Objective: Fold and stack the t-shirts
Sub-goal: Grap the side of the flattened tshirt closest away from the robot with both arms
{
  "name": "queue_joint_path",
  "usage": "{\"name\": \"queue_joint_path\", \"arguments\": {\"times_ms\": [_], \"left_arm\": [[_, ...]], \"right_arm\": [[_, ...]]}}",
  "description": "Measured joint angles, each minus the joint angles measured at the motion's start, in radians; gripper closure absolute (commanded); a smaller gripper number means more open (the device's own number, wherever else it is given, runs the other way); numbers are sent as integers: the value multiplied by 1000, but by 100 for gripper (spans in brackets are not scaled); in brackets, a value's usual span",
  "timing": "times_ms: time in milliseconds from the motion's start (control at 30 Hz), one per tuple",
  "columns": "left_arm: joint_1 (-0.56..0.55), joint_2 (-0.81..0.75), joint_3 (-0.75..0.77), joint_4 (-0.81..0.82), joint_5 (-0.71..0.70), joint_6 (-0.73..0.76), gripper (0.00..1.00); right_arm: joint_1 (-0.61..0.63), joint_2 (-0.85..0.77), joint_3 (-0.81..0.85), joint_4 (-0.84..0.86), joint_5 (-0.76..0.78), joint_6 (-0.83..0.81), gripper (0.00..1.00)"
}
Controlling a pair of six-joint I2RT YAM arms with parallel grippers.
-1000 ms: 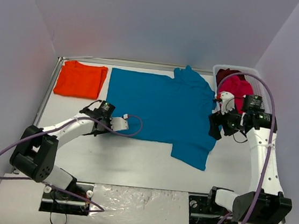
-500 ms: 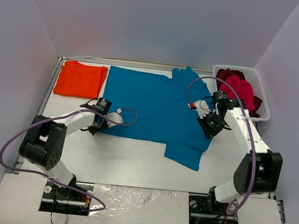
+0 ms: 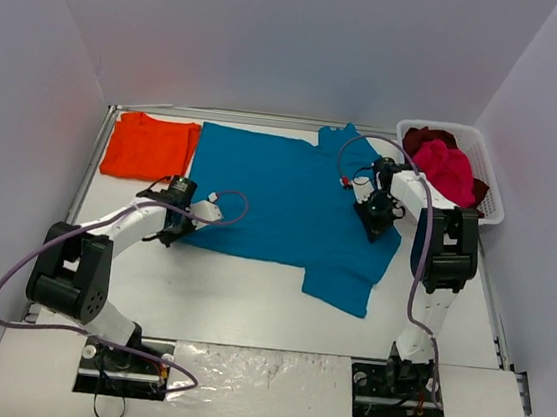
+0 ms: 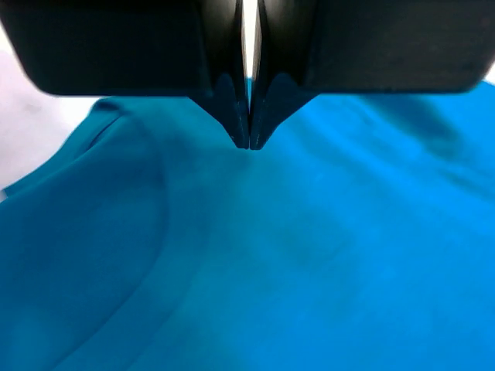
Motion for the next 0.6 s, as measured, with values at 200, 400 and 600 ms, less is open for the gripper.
{"name": "queue_joint_path", "arguments": {"times_ms": [200, 400, 600], "left_arm": [[42, -61, -1, -17, 21, 5, 98], [55, -82, -3, -32, 40, 7, 98], [56, -107, -12, -56, 58, 7, 98]], "right_arm": [[2, 76, 89, 8, 12, 30, 100], [12, 129, 160, 11, 16, 51, 100], [20, 175, 229, -4, 18, 65, 100]]}}
